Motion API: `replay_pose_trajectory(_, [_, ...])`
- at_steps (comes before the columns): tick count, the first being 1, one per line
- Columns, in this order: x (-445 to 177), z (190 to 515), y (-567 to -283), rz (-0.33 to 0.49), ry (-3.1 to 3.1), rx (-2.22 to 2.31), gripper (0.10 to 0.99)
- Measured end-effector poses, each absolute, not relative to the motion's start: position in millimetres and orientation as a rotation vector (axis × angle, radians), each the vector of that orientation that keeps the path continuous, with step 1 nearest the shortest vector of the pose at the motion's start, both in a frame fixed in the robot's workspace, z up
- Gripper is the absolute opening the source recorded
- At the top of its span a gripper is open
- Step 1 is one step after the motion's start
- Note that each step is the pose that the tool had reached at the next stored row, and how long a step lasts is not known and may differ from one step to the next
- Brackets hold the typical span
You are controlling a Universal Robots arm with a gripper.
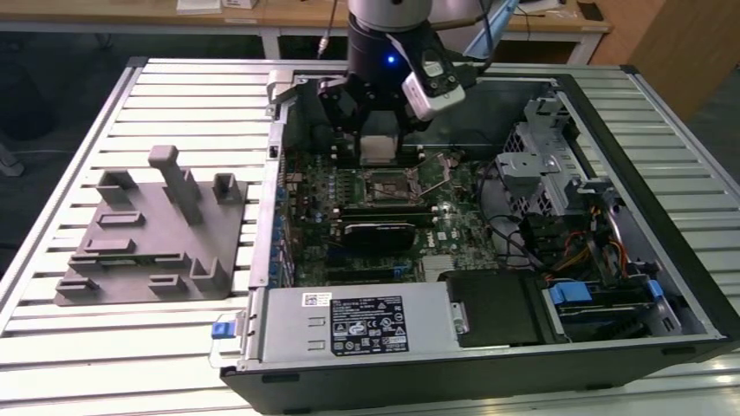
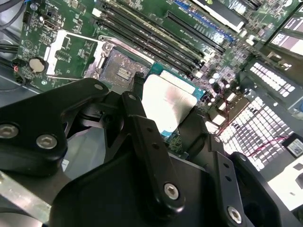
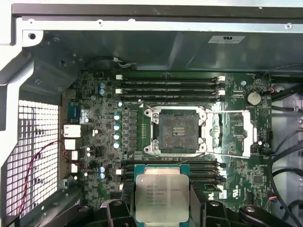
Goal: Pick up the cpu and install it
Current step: 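Pick up the cpu and move it towards the insertion slot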
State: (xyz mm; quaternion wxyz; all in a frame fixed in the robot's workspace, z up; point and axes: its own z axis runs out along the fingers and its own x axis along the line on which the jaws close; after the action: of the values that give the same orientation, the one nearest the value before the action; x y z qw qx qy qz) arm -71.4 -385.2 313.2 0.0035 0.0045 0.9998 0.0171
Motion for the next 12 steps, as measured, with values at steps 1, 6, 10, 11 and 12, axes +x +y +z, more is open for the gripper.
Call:
replay_pose_trajectory(1, [-70.8, 312.4, -384.3, 0.054, 3.135, 0.014, 0.541])
replay_pose_trajectory(6, [-67.6, 308.8, -379.8, 0.054, 3.137, 0.014, 0.541])
replay_pose_trajectory(10, [-65.3, 305.9, -376.4, 0.054, 3.139, 0.014, 0.541])
replay_pose_trajectory(11, [-64.8, 305.3, -375.5, 0.054, 3.139, 0.014, 0.541])
replay_pose_trajectory(12, [-64.4, 304.5, -374.6, 0.054, 3.140, 0.014, 0.541])
